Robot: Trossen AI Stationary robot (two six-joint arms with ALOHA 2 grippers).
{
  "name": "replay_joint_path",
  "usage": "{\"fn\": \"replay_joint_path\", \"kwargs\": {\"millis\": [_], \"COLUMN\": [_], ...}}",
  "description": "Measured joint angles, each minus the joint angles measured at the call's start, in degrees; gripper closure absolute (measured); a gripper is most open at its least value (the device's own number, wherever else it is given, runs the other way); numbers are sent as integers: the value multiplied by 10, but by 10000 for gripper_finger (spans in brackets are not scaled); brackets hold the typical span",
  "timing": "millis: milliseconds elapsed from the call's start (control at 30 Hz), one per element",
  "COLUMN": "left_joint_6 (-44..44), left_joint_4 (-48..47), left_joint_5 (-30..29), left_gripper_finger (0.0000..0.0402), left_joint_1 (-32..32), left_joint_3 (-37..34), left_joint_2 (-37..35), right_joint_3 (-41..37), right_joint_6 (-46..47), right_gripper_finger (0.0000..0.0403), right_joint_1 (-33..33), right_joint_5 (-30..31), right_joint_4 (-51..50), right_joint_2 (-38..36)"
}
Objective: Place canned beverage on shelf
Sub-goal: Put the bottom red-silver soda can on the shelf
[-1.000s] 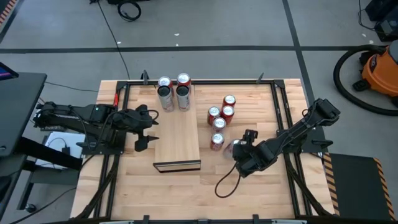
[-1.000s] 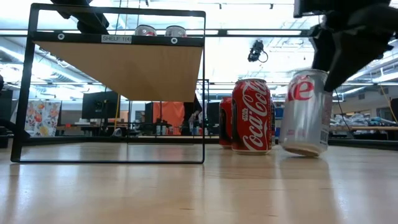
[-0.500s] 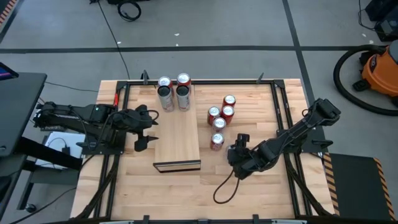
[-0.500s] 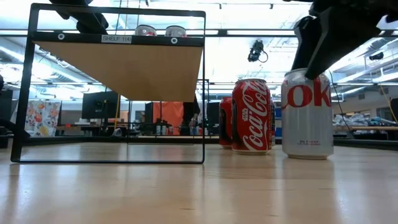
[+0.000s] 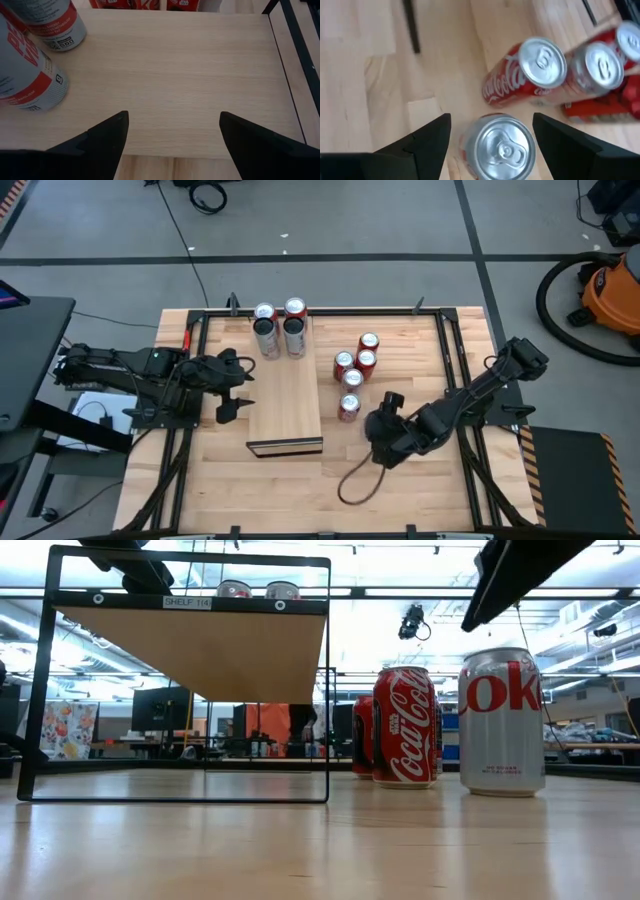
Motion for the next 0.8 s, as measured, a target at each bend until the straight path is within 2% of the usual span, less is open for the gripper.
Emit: {"fn": "replay_joint_path", "kwargs": {"millis": [133, 367, 467, 633, 800], "left_joint_6": [0, 0, 0, 0, 0], "left_joint_4": [0, 0, 0, 0, 0], "left_joint_5": [0, 0, 0, 0, 0], "left_gripper_finger": [79, 79, 79, 79, 79], "left_joint_1": [0, 0, 0, 0, 0], "left_joint_3": [0, 0, 0, 0, 0], "left_joint_2": [0, 0, 0, 0, 0], "right_joint_3": [-7, -12, -12, -34, -73], "right_joint_6": [26, 37, 60, 74, 74], "right_gripper_finger": [100, 30, 13, 15, 42], "right_joint_1": [-22, -39, -41, -48, -64], "right_joint_5": [-30, -48, -48, -85, -129], "right_joint_4": [0, -14, -24, 2, 45], "right_joint_2": [0, 0, 0, 1, 1]}}
